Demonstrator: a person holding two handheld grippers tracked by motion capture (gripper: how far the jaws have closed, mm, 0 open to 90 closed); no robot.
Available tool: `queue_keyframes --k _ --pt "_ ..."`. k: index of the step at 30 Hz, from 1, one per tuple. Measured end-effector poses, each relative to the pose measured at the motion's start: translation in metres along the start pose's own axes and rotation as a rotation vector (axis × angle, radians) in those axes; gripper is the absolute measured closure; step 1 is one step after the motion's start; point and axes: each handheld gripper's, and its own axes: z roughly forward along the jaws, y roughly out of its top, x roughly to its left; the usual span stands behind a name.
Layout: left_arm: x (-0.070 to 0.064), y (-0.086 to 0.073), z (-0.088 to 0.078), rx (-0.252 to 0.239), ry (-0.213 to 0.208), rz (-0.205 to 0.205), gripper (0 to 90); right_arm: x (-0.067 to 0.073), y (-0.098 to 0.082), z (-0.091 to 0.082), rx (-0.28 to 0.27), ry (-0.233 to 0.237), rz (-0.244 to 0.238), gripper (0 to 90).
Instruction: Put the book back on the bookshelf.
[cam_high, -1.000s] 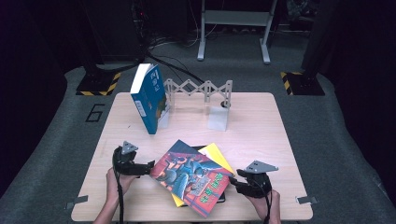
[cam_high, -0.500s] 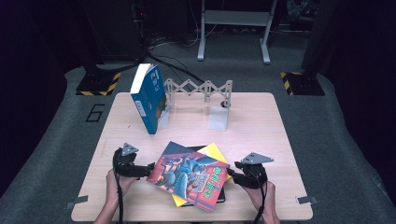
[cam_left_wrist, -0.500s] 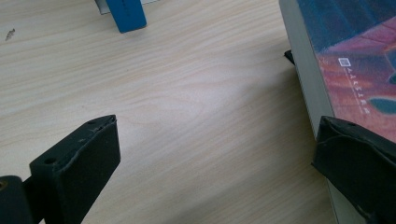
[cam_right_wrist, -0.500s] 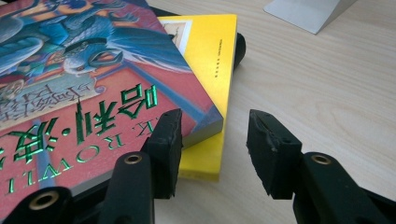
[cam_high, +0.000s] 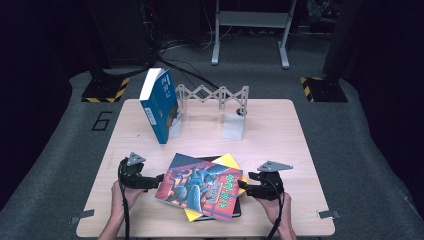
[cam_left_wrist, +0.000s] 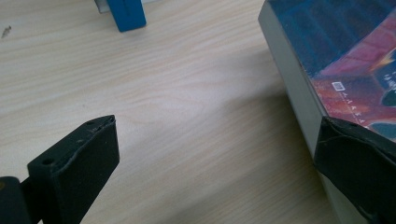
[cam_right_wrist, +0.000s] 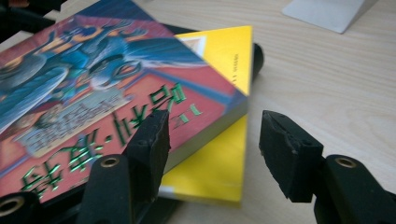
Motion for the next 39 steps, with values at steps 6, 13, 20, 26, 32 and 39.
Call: queue_keyframes --k 6,13,20,26,32,39 --pt "0.003 0.009 -0.013 -0.028 -0.031 -0.002 0.1 0.006 -0.001 0.002 0.030 -0.005 0.019 39.2" --pt "-0.015 0.013 -0.004 0.006 -0.105 0.068 7.5 0.011 -0.001 0.005 0.048 0.063 0.086 40.1" --pt "-0.024 0.018 0.008 0.033 -0.177 0.090 22.7 0.017 0.001 0.009 0.053 0.017 0.058 44.4" --pt "-0.025 0.020 0.012 0.041 -0.259 0.062 44.2 0.019 0.002 0.010 0.056 0.006 0.081 45.3" --pt "-0.029 0.022 0.014 0.056 -0.269 0.044 47.7 0.020 0.002 0.011 0.056 -0.007 0.076 45.9" --pt "-0.037 0.026 0.014 0.059 -0.210 0.091 47.5 0.020 0.009 0.014 0.060 -0.039 0.069 50.1"
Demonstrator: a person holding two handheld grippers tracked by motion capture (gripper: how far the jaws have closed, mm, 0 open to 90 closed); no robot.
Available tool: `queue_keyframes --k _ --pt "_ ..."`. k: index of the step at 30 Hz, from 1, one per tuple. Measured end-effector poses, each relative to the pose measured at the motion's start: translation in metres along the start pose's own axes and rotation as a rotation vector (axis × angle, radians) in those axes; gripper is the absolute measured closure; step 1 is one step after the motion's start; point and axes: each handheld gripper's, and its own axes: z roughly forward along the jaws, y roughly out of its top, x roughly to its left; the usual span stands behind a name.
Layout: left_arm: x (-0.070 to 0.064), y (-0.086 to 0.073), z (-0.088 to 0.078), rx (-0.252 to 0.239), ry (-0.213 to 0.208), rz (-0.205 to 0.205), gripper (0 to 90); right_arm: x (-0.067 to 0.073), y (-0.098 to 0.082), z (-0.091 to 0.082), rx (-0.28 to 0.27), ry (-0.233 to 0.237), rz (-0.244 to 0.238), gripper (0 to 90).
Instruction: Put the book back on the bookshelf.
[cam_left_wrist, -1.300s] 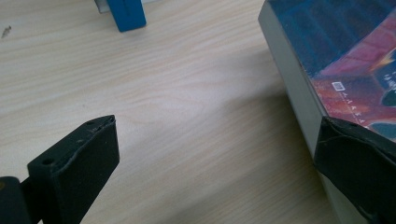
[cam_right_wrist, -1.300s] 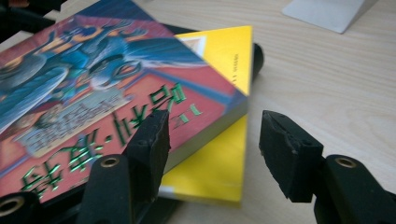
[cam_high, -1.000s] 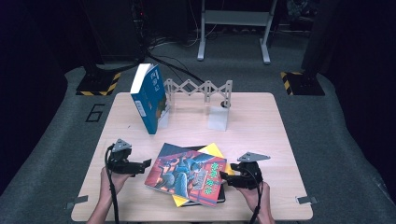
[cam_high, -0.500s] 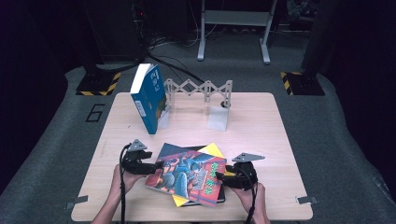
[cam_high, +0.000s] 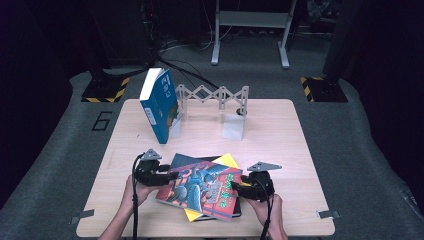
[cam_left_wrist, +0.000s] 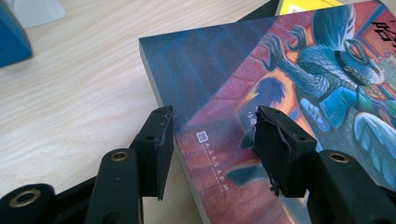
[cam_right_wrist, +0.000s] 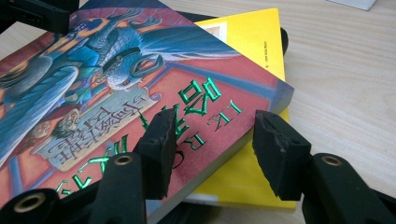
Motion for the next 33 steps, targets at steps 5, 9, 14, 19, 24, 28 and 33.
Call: queue_keyframes --k 5,9,14,19,24,28,33 --pt "-0.001 -0.001 0.000 -0.001 0.011 -0.005 47.6 -0.005 0.004 0.004 -0.006 0.002 0.012 51.4" --pt "-0.002 0.000 -0.001 0.005 0.025 0.001 47.7 -0.010 0.012 0.010 -0.004 -0.002 0.013 52.2" --pt "-0.003 -0.001 -0.001 0.006 0.038 0.003 48.3 -0.016 0.024 0.018 0.001 -0.003 0.002 53.0" --pt "-0.006 -0.002 0.006 -0.063 -0.253 -0.125 57.7 -0.024 0.038 0.030 0.011 0.001 -0.015 53.8" --pt "-0.034 0.013 0.015 -0.048 -0.110 -0.002 56.1 -0.024 0.047 0.039 0.020 0.012 -0.014 54.1" --pt "-0.025 0.011 0.009 -0.041 -0.025 0.011 46.0 -0.023 0.042 0.035 0.003 0.010 -0.012 50.8" --pt "-0.013 0.005 0.000 -0.016 0.046 0.017 38.6 -0.019 0.036 0.030 -0.001 -0.005 -0.032 47.9"
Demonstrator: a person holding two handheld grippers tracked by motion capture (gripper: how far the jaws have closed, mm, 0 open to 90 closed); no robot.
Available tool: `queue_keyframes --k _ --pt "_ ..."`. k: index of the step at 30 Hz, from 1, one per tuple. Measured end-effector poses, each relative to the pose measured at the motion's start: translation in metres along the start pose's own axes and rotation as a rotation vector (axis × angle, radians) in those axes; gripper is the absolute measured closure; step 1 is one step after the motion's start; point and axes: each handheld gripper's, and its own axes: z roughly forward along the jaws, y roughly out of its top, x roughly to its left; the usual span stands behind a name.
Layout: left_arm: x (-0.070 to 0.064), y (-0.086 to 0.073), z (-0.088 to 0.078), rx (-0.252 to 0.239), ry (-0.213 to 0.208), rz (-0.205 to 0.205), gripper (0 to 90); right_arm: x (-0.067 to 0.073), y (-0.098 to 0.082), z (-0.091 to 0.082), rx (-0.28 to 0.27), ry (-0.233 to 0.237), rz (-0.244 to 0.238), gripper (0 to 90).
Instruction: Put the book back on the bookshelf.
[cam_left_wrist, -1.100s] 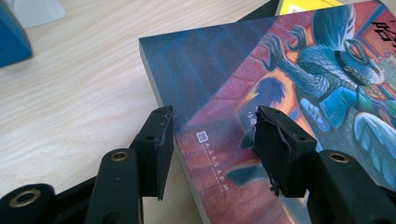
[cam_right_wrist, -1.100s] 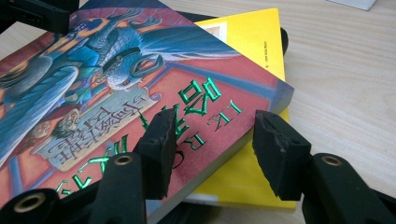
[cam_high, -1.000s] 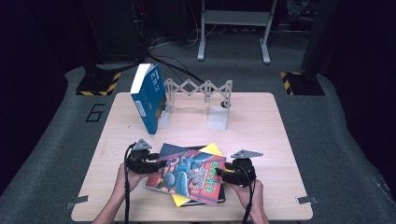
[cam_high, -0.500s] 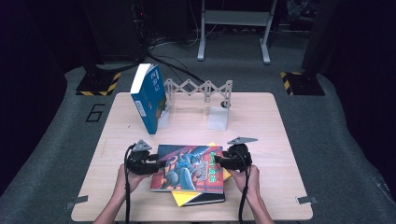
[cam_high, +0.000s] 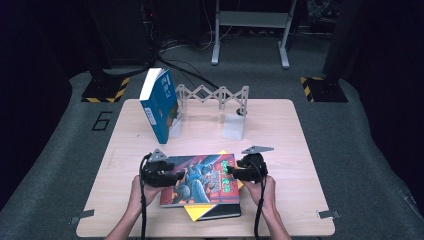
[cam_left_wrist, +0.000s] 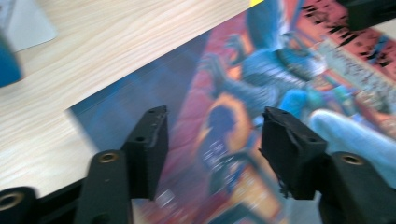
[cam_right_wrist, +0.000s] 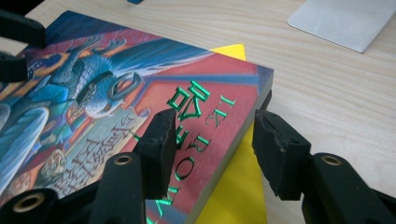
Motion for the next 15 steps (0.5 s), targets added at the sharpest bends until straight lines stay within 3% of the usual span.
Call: queue_keyframes --k 4,7,10,11,15 --pt "0.009 -0.003 -0.003 0.017 0.034 -0.009 31.8 0.008 -0.007 -0.006 0.008 -0.005 -0.014 45.5" --pt "0.016 -0.007 0.000 0.019 0.031 -0.038 22.5 0.011 -0.015 -0.012 0.004 0.001 -0.009 41.0" --pt "0.022 -0.008 -0.002 0.031 0.039 -0.042 22.2 0.012 -0.019 -0.015 0.001 -0.005 -0.015 38.7" --pt "0.023 -0.008 -0.002 0.024 0.048 -0.059 22.3 0.012 -0.020 -0.016 -0.001 -0.002 -0.015 38.4" --pt "0.029 -0.008 -0.005 0.025 0.088 -0.057 22.5 0.016 -0.029 -0.024 0.003 -0.004 -0.033 34.0"
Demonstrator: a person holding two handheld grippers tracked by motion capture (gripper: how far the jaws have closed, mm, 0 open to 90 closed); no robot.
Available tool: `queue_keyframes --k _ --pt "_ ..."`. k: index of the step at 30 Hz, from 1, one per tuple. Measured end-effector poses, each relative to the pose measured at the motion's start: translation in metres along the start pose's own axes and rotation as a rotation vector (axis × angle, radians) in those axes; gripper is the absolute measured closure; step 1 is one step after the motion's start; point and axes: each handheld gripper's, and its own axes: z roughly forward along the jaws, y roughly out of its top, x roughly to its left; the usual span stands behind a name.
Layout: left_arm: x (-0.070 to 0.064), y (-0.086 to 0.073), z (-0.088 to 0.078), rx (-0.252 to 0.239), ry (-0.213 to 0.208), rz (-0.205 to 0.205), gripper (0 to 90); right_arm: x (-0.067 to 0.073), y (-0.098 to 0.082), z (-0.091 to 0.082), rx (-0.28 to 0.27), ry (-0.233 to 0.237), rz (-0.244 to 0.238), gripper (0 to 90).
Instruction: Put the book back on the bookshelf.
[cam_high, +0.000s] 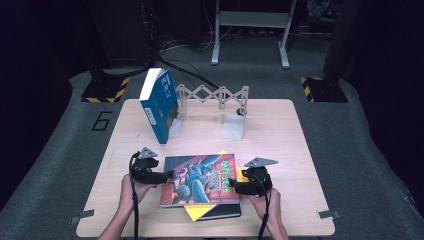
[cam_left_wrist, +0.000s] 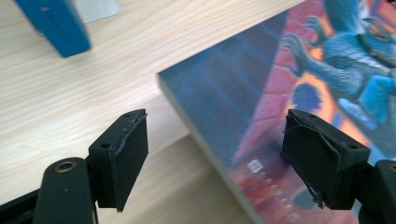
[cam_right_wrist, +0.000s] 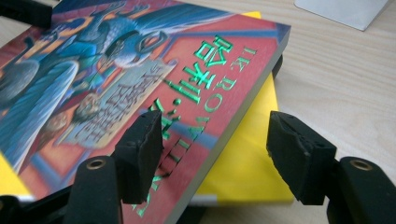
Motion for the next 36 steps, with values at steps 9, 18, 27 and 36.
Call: queue_keyframes --k 9,18,27,36 --pt "0.019 -0.001 -0.005 0.007 0.078 -0.039 23.0 0.012 -0.024 -0.016 -0.010 0.024 -0.017 24.6" --pt "0.028 -0.009 0.003 0.027 0.068 -0.074 24.2 0.030 -0.037 -0.019 0.017 0.037 -0.086 20.0" --pt "0.027 -0.011 0.004 0.013 0.064 -0.085 24.7 0.035 -0.031 -0.014 0.033 0.047 -0.132 29.1" --pt "0.019 -0.010 -0.001 0.023 0.063 -0.045 23.7 0.026 -0.024 -0.014 0.036 0.043 -0.126 30.7"
